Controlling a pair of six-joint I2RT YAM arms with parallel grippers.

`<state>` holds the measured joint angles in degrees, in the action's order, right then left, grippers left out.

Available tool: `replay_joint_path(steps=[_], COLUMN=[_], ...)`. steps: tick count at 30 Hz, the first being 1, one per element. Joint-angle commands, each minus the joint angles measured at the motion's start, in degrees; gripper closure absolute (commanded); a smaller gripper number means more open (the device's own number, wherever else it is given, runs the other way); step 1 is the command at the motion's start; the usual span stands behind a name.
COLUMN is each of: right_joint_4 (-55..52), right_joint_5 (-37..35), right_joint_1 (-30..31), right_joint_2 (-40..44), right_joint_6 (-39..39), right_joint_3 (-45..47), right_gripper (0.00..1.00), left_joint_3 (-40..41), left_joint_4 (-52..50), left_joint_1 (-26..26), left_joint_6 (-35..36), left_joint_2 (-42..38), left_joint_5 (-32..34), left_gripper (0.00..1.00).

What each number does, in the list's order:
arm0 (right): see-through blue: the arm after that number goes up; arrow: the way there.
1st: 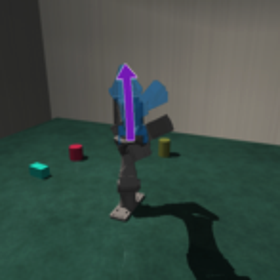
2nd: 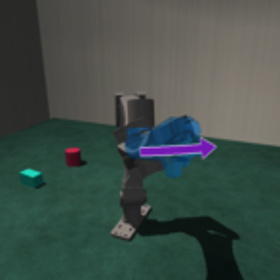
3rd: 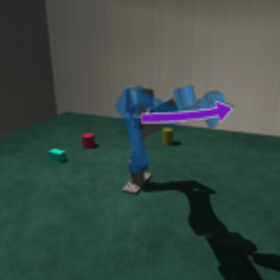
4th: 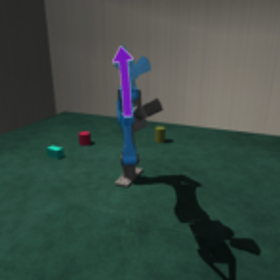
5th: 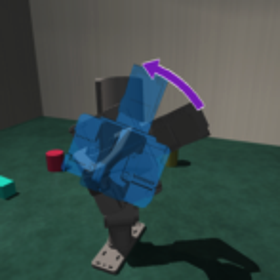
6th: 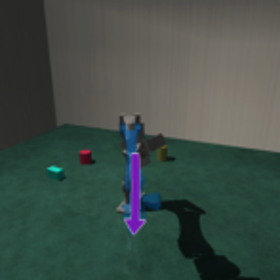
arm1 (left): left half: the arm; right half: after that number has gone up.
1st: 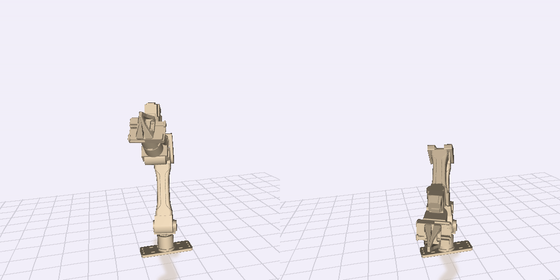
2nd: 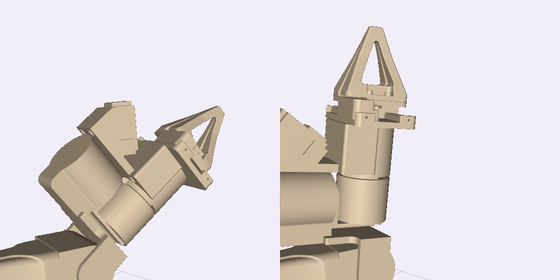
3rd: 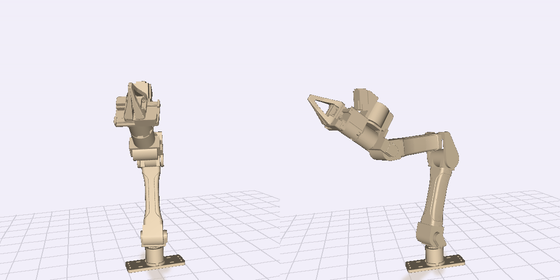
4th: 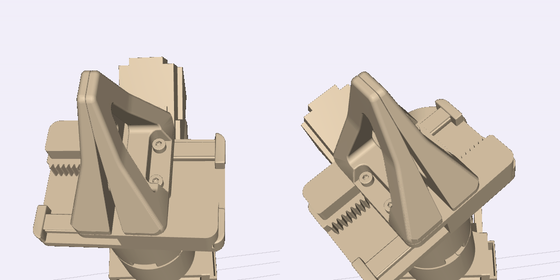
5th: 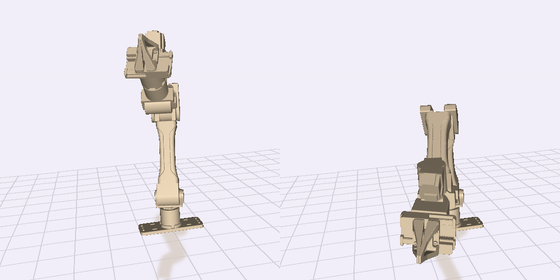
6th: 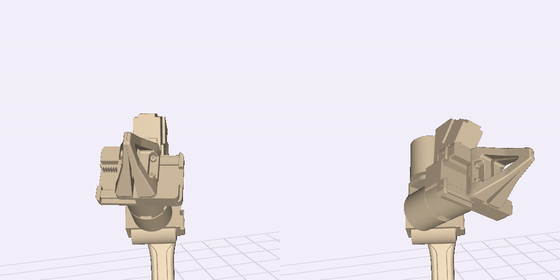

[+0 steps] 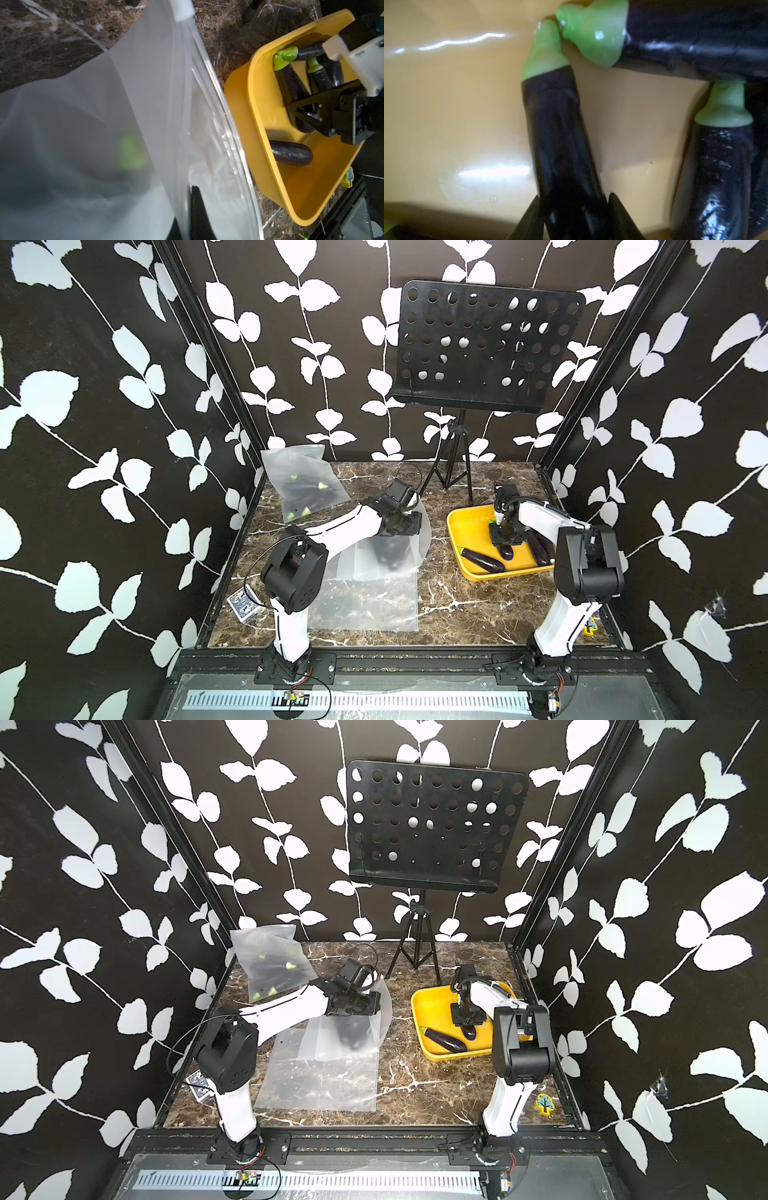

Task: Place the eggplant in a zip-top bag and seal the zipper
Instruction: Pick up the eggplant from the basket.

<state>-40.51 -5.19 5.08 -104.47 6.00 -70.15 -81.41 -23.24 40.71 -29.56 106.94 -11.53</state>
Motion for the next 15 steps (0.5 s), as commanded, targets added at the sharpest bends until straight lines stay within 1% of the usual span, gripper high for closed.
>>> replay_joint_path(steps=[1, 6, 13, 15], right_joint_4=[-1.5, -3.1, -6.9, -7.0], right_joint_5=[1.4, 2.5, 3.1, 4.6], right_joint_1=[0.0, 0.1, 1.0, 1.2], right_joint_2=[2.3, 5.7, 12.3, 16.4], right_joint_6=[0.4, 0.6, 2.3, 3.3], right_joint_3=[1.3, 1.8, 3.2, 4.2], right_gripper=[0.63, 0.7, 0.7, 0.71], left_joint_3=[0.0, 0.1, -0.1, -0.5], left_joint_4=[0.2, 0.4, 0.4, 0.2], left_joint_1=[-0.2, -0.2, -0.2, -0.2], left_joint_6=[0.2, 0.2, 0.3, 0.5], left_joint_2=[-1.6, -1.5, -1.5, -1.3], left_joint_5=[-0.2, -0.4, -0.2, -0.1], left_gripper=[1.0, 1.0, 1.0, 1.0])
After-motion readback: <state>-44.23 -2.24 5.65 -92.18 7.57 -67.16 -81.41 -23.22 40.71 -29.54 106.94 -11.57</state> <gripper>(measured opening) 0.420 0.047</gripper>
